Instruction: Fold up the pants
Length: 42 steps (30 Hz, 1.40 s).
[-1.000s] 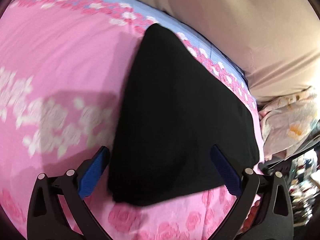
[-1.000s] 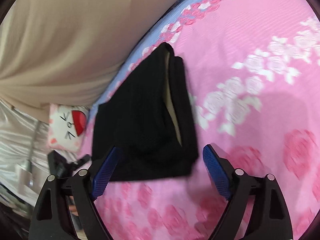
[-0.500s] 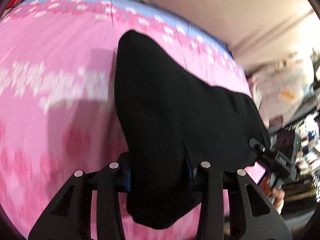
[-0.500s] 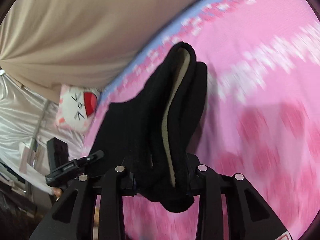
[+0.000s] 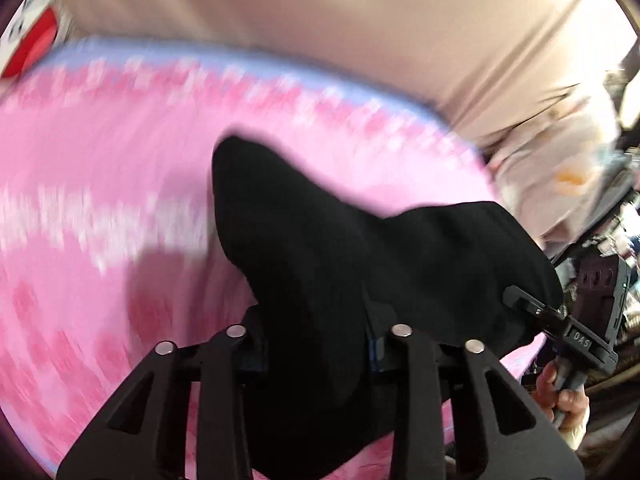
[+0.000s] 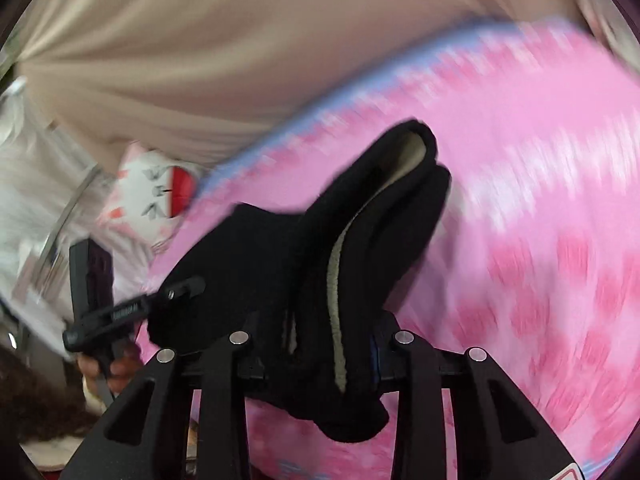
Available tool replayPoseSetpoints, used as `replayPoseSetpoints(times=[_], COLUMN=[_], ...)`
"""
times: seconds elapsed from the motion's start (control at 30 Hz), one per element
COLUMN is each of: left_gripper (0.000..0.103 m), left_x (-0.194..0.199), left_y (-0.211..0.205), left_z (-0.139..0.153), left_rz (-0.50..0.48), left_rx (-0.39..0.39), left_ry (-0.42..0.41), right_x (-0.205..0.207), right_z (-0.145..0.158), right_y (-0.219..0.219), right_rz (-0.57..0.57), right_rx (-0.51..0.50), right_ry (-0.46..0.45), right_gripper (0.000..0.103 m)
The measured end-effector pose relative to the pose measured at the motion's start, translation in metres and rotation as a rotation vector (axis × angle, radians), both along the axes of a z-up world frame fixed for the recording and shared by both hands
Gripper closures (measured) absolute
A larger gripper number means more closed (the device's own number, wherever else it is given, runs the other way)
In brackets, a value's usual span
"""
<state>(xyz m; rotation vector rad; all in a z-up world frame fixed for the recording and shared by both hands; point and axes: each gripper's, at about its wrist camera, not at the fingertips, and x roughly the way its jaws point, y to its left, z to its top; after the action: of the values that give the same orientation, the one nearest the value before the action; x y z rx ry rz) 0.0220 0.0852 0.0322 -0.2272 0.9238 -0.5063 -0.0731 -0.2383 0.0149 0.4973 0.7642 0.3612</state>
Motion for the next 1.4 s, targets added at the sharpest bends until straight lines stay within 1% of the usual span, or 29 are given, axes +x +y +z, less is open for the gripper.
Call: replayPoseSetpoints(times=[0.07, 0.13, 0.2, 0.27, 0.37, 0.43, 0.47, 0.53, 0.57, 0.63, 0.67, 0.73, 0.77, 0.8, 0.83, 0.87, 0.9, 0.97, 1.0, 1.03, 1.1, 1.17, 1.2, 1.23, 1.27, 1.3, 1.33, 1.37, 1.4], left_gripper=[0.077, 0.077, 0.076, 0.076, 0.074, 0.074, 0.074, 0.074, 0.074, 0.074, 0.074, 0.071, 0.066, 0.056, 0.041, 0.032, 0.023, 0.024, 0.024, 0.024, 0.024, 0.023, 0.02, 0.02, 0.02, 0.02, 0.02, 0.02, 0.02], left_x=[0.006, 0.013, 0.025, 0.042, 0.089, 0.115, 0.128, 0.17, 0.182, 0.219, 0.233, 0.249, 0.247, 0.243, 0.238, 0.231, 0.225, 0.206, 0.197, 0.192, 0.187, 0.196, 0.201, 0.208, 0.214, 0.223, 0.229, 0.231, 0.221], left_y=[0.0, 0.001, -0.002, -0.005, -0.015, -0.019, -0.023, -0.034, -0.036, -0.043, -0.046, -0.045, -0.042, -0.038, -0.035, -0.03, -0.026, -0.017, -0.015, -0.014, -0.02, -0.034, -0.047, -0.058, -0.066, -0.076, -0.082, -0.087, -0.09], left_z=[0.031, 0.074, 0.105, 0.122, 0.12, 0.107, 0.096, 0.062, 0.05, 0.006, -0.017, -0.054, -0.064, -0.071, -0.072, -0.071, -0.069, -0.053, -0.042, -0.034, -0.011, 0.0, -0.003, -0.011, -0.022, -0.042, -0.063, -0.071, -0.073], left_rz=[-0.025, -0.027, 0.002, 0.03, 0.07, 0.09, 0.096, 0.114, 0.116, 0.119, 0.117, 0.114, 0.11, 0.111, 0.115, 0.137, 0.162, 0.182, 0.203, 0.214, 0.225, 0.214, 0.195, 0.19, 0.186, 0.182, 0.19, 0.199, 0.235], left_rx=[-0.018, -0.029, -0.019, -0.018, 0.0, 0.004, 0.012, 0.046, 0.055, 0.101, 0.144, 0.189, 0.197, 0.205, 0.218, 0.245, 0.267, 0.299, 0.322, 0.331, 0.318, 0.283, 0.288, 0.323, 0.36, 0.428, 0.492, 0.526, 0.532], left_ry=[-0.073, -0.205, -0.323, -0.411, -0.446, -0.438, -0.436, -0.405, -0.383, -0.313, -0.264, -0.155, -0.145, -0.155, -0.16, -0.16, -0.165, -0.197, -0.213, -0.225, -0.241, -0.238, -0.23, -0.219, -0.206, -0.179, -0.152, -0.15, -0.194], right_x=[0.005, 0.015, 0.027, 0.051, 0.09, 0.13, 0.155, 0.187, 0.213, 0.245, 0.255, 0.278, 0.282, 0.283, 0.282, 0.279, 0.273, 0.255, 0.24, 0.232, 0.231, 0.238, 0.247, 0.258, 0.273, 0.279, 0.279, 0.276, 0.271], right_z=[0.041, 0.08, 0.113, 0.134, 0.138, 0.125, 0.108, 0.08, 0.055, 0.014, -0.001, -0.046, -0.057, -0.068, -0.074, -0.074, -0.07, -0.056, -0.038, -0.023, 0.002, 0.017, 0.017, 0.012, -0.004, -0.019, -0.037, -0.039, -0.034], right_y=[0.006, 0.01, 0.008, 0.005, -0.007, -0.017, -0.022, -0.026, -0.03, -0.037, -0.037, -0.044, -0.047, -0.052, -0.057, -0.065, -0.071, -0.081, -0.082, -0.078, -0.057, -0.03, -0.013, 0.0, 0.009, 0.008, 0.002, -0.003, -0.003], right_rz=[0.028, 0.043, 0.031, 0.009, -0.01, -0.016, -0.022, -0.036, -0.048, -0.068, -0.072, -0.084, -0.09, -0.085, -0.084, -0.094, -0.114, -0.18, -0.23, -0.239, -0.203, -0.142, -0.11, -0.107, -0.115, -0.126, -0.129, -0.151, -0.167], right_rx=[-0.046, -0.082, -0.108, -0.105, -0.057, -0.017, 0.006, 0.026, 0.041, 0.064, 0.077, 0.102, 0.105, 0.124, 0.142, 0.156, 0.155, 0.128, 0.069, 0.002, -0.117, -0.179, -0.248, -0.328, -0.41, -0.444, -0.437, -0.398, -0.379], right_ry=[-0.108, -0.22, -0.33, -0.413, -0.444, -0.432, -0.417, -0.369, -0.31, -0.203, -0.158, -0.01, 0.028, 0.064, 0.094, 0.123, 0.133, 0.118, 0.057, 0.009, -0.037, -0.067, -0.072, -0.05, 0.001, 0.041, 0.061, 0.037, 0.05], right_gripper=[0.073, 0.072, 0.072, 0.071, 0.071, 0.071, 0.071, 0.071, 0.071, 0.071, 0.071, 0.068, 0.064, 0.055, 0.052, 0.052, 0.044, 0.042, 0.046, 0.067, 0.1, 0.101, 0.102, 0.102, 0.103, 0.103, 0.103, 0.103, 0.103])
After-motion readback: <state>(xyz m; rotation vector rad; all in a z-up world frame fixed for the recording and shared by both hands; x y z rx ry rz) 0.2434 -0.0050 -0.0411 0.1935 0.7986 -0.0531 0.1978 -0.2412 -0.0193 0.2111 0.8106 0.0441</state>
